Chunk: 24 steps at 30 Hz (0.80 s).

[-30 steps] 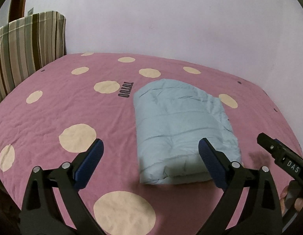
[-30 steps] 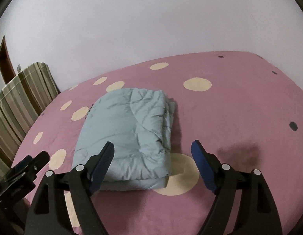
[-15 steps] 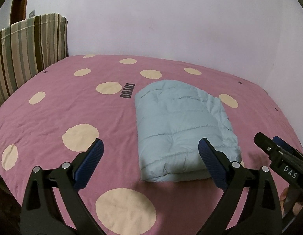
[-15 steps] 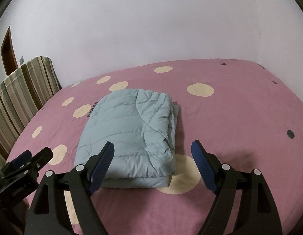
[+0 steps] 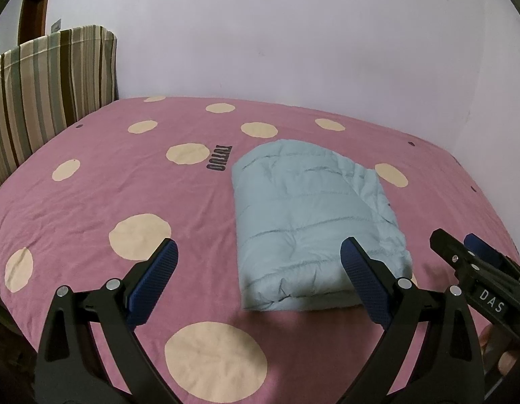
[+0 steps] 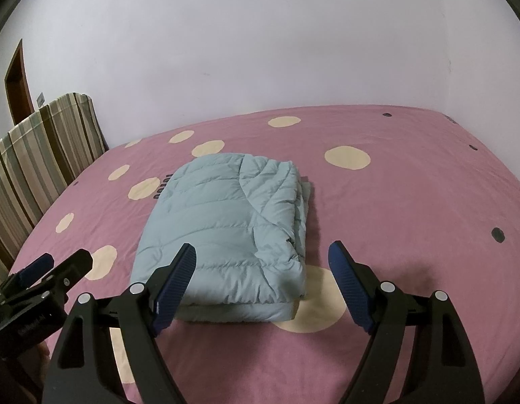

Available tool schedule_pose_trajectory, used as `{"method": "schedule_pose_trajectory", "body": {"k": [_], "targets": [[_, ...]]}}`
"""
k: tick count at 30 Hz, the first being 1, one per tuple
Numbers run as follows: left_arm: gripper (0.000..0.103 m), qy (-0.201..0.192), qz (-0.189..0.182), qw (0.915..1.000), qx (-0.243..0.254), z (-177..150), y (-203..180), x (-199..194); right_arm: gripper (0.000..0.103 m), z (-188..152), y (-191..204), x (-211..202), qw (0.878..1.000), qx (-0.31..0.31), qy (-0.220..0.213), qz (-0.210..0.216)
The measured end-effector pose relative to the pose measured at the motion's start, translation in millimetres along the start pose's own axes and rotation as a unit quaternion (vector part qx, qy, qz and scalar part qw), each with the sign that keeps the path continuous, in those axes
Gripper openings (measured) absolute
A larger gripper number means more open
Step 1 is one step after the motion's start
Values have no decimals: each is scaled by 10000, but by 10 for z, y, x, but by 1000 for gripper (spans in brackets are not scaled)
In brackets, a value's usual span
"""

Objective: Fold large clothes

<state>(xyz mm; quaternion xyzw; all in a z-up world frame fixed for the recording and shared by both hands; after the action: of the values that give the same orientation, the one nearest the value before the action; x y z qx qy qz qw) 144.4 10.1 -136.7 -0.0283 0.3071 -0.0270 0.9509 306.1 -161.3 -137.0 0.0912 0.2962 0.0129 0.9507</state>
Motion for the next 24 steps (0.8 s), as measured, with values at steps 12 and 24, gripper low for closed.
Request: {"method": "schedule_pose_trajectory", "body": {"k": [12, 24], "targets": [[97, -20, 5, 10000, -20, -9, -8, -27, 80, -21, 23, -9, 10000, -21, 6, 11], [97, -31, -2, 10000, -15, -2, -23, -59, 80, -28, 30, -14, 10000, -34, 6, 29]]}}
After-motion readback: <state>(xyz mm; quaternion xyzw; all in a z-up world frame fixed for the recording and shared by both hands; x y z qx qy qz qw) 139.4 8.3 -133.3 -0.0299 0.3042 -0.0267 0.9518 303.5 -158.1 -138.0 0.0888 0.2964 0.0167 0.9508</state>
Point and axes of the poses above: each gripper's, at about its wrist camera, not at the fingertips, and x roughly the way its jaws point, y to its left, z to its top, the point moved 10 cm from there along x, roughly the way its jaws point, and after that the axes turned 2 degrees about -y, right-handed, at the moved point
